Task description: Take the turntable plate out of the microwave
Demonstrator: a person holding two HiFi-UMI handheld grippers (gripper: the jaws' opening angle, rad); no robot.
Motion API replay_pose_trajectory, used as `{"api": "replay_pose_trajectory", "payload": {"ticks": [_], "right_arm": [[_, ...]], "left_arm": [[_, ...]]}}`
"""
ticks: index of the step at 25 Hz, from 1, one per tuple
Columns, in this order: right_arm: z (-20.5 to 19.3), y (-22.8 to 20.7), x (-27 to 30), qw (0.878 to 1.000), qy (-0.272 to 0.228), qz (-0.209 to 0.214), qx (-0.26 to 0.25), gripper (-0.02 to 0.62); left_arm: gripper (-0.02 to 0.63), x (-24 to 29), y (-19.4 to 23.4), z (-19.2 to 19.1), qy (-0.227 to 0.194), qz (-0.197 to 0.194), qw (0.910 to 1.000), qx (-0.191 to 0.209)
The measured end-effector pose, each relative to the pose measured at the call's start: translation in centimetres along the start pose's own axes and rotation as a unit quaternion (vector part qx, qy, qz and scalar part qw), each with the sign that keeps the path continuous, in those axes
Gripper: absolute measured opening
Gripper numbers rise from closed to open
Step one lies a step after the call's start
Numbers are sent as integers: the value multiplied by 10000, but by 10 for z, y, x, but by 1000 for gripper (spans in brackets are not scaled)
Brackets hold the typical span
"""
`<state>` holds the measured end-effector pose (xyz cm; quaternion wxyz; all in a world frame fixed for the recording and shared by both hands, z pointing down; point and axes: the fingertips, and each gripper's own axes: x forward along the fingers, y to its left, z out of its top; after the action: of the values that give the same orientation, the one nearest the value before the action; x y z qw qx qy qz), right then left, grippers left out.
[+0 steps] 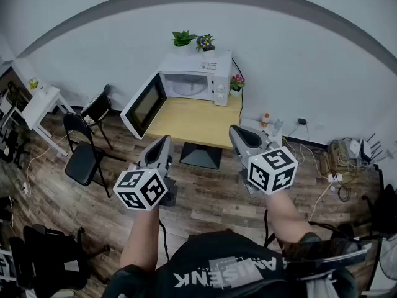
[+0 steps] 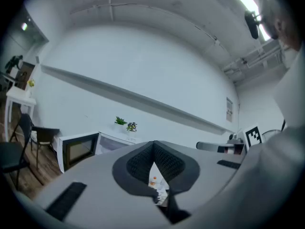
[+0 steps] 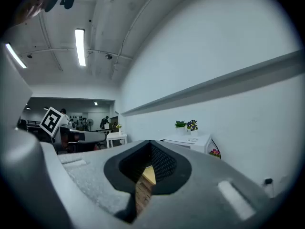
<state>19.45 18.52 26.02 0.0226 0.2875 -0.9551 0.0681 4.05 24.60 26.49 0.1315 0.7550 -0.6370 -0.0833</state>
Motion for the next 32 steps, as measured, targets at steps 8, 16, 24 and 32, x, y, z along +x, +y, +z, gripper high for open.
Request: {"api": "replay_pose_trajectory", "payload": {"ticks": [8,16,24,32], "right_arm": [[2,3,6,10000,-12,-69,8,5],[3,10,14,9998,-107,-109,110,5],[-1,18,26,9998,-34,-172,88,5],[-9,38,38,9994,-25,-352,23,5]], "left_arm": [[2,-1,5,3,108,-34,9998,165],[2,-7,22,7,34,3,10000,94],[2,-3,27,7,118,-217,9987,455],[2,-11,47,5,91,-374,9974,602]]}}
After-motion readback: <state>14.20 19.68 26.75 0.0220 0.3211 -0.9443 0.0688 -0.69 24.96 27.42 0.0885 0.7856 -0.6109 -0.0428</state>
